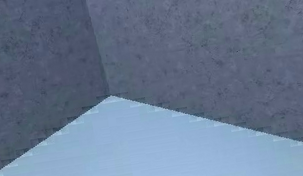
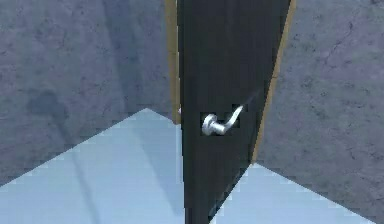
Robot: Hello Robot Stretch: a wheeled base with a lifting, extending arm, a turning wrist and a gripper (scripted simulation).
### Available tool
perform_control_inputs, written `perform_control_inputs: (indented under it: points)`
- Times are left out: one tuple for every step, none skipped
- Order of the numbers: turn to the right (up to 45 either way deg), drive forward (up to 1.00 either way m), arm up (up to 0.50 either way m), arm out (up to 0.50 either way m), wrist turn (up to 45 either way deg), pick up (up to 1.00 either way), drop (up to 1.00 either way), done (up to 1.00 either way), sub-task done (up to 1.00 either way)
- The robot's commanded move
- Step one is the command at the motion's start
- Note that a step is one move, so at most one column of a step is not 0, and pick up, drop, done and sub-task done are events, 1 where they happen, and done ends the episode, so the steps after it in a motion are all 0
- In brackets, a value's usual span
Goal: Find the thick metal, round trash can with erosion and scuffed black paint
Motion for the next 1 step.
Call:
perform_control_inputs:
  points:
    - [0.0, 0.15, 0.00, 0.00, 0.0, 0.00, 0.00, 0.00, 0.00]
